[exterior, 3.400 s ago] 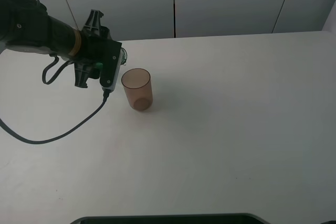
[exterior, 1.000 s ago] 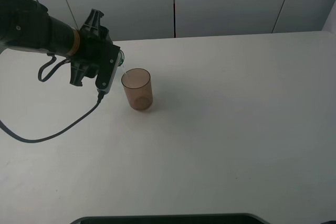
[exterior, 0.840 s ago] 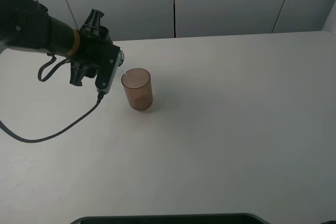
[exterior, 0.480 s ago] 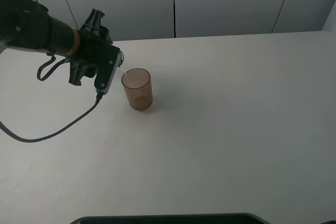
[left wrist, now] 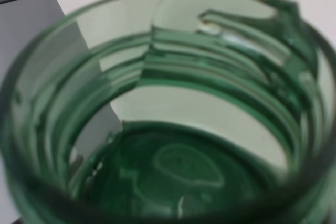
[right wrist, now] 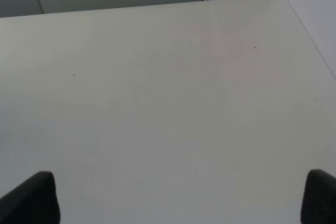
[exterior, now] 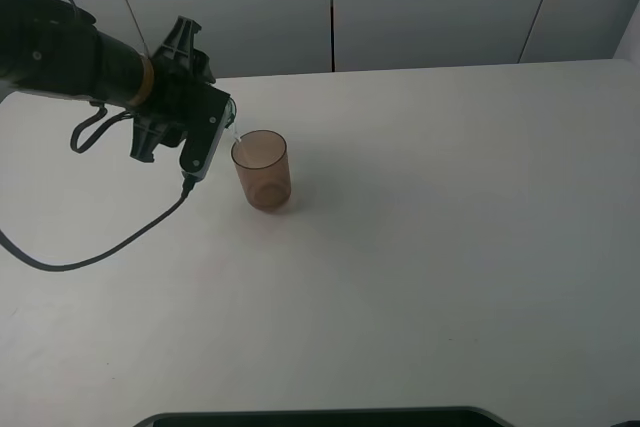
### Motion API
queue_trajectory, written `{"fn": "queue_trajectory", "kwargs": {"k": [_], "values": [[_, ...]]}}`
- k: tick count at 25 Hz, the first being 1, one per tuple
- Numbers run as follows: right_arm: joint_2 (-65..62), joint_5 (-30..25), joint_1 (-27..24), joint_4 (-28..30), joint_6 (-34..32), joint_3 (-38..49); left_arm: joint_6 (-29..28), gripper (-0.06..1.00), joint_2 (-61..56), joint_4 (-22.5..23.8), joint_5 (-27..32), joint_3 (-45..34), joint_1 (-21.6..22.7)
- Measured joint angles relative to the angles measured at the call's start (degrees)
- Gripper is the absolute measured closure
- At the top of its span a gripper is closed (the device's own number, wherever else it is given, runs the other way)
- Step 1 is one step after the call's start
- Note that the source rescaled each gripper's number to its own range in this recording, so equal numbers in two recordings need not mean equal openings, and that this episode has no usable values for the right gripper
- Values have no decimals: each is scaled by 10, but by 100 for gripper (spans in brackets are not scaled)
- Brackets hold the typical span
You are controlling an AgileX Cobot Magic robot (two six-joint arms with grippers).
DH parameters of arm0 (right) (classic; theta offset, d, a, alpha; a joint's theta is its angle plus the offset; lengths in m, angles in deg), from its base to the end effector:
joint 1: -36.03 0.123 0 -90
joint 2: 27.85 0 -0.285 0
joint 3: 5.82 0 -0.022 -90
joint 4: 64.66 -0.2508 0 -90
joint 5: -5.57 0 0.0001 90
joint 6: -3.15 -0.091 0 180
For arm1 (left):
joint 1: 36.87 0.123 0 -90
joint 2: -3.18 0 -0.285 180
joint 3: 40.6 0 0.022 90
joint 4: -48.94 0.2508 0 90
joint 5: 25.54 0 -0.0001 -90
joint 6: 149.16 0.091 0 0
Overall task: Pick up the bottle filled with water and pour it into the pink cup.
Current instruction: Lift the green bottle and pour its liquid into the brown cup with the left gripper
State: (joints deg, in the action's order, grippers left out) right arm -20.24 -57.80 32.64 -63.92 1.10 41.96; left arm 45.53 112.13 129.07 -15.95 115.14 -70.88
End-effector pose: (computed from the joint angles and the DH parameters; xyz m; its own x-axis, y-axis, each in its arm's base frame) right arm -0.0089 -0.0005 0.2774 -0.4780 0.0583 -0.8764 0.0836 0.9963 0.0207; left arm 0.3019 -0.1855 0.1735 0.5016 0.8476 0.1733 0.5457 -0.4654 0.6969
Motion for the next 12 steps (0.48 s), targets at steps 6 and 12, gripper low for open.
{"fn": "queue_trajectory", "kwargs": {"k": [6,12], "values": [[0,0,0,0,0,0,-11,94,6,10,12,26,-8],[0,0,0,0,0,0,-14,94,9,15,20,38,-8]]}}
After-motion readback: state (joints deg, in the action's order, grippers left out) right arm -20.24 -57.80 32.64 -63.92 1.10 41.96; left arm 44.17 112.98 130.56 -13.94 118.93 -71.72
